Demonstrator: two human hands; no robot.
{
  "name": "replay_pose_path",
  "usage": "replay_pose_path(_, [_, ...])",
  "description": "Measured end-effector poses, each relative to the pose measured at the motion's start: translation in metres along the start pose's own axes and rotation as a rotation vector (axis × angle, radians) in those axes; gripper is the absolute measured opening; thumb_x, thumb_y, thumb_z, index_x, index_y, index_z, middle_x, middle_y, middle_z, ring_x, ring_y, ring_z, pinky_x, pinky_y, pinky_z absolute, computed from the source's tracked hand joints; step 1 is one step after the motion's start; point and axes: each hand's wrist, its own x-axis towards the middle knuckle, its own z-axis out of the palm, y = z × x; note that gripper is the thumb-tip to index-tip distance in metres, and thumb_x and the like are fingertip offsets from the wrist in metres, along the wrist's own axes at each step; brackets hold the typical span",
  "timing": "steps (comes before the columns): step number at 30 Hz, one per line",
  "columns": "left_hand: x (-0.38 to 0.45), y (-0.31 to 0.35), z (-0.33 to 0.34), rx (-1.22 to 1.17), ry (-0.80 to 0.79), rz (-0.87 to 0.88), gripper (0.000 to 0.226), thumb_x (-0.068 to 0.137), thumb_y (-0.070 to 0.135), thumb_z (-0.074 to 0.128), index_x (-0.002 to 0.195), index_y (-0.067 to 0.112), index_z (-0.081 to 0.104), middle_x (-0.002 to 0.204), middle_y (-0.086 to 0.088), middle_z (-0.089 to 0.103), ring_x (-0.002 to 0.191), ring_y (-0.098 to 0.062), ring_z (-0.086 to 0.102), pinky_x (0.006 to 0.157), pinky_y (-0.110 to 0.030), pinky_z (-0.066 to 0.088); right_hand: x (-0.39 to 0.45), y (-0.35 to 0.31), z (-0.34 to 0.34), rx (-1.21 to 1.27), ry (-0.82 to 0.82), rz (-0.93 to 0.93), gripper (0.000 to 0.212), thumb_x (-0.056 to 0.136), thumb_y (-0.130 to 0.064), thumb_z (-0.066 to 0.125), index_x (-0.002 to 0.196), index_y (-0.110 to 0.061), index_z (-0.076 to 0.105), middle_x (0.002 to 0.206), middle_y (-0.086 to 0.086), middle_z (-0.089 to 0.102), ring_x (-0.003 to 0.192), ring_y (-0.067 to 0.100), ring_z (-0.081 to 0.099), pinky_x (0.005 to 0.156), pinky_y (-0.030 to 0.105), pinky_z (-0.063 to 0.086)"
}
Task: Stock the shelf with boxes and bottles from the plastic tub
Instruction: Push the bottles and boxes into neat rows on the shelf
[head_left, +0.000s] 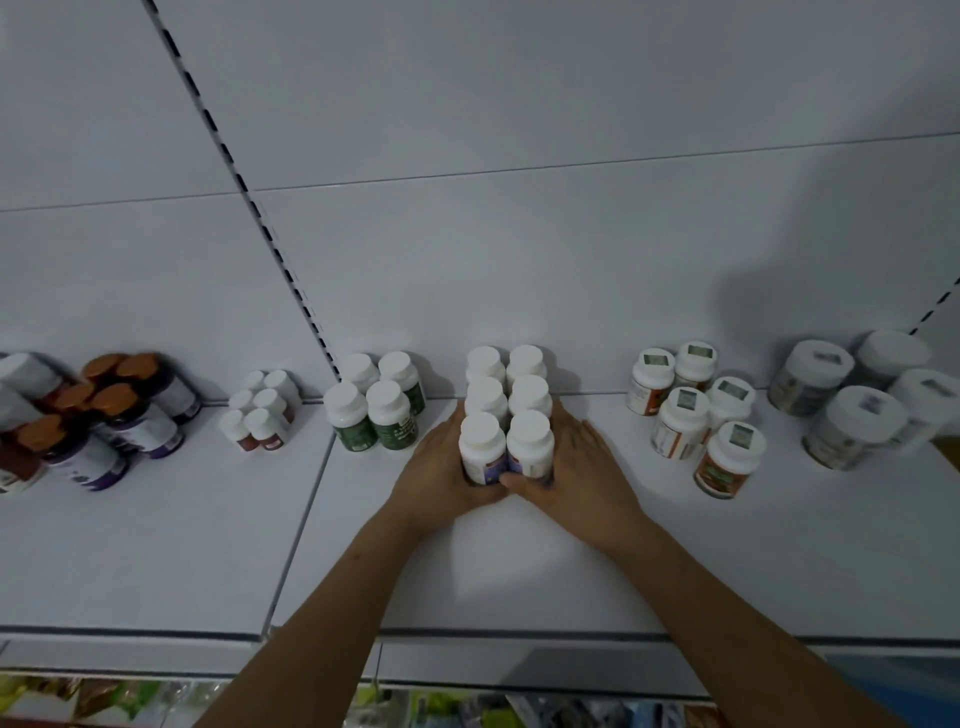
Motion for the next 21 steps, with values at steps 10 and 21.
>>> replay_pose_path(10, [-0.078, 0.023, -0.001, 0.138, 0.276, -0.230, 0.044, 0.081, 0.034, 0.076, 0.117, 0.022, 0.053, 0.102, 0.009, 0.057, 0.092, -0.005, 0.055, 0.078, -0.031, 0.051, -0.077, -0.006, -0.033, 0.262, 0.150, 0.216, 0.064, 0.090, -0.041, 0.068, 0.143, -0.017, 0.044, 0.140, -0.002, 0.049, 0.129, 0.011, 0.045, 0.108, 0.021, 0.033])
replay_pose_path(21, [-0.064, 0.090, 0.036, 0.110, 0.032, 0.246, 0.018, 0.086, 0.031, 0.053, 0.070, 0.023, 0.060, 0.058, 0.011, 0.054, 0.050, -0.006, 0.048, 0.047, -0.024, 0.043, -0.126, -0.013, -0.097, 0.069, 0.628, 0.303, 0.008, 0.093, -0.021, 0.063, 0.101, -0.018, 0.063, 0.089, -0.006, 0.061, 0.076, 0.008, 0.056, 0.067, 0.016, 0.045])
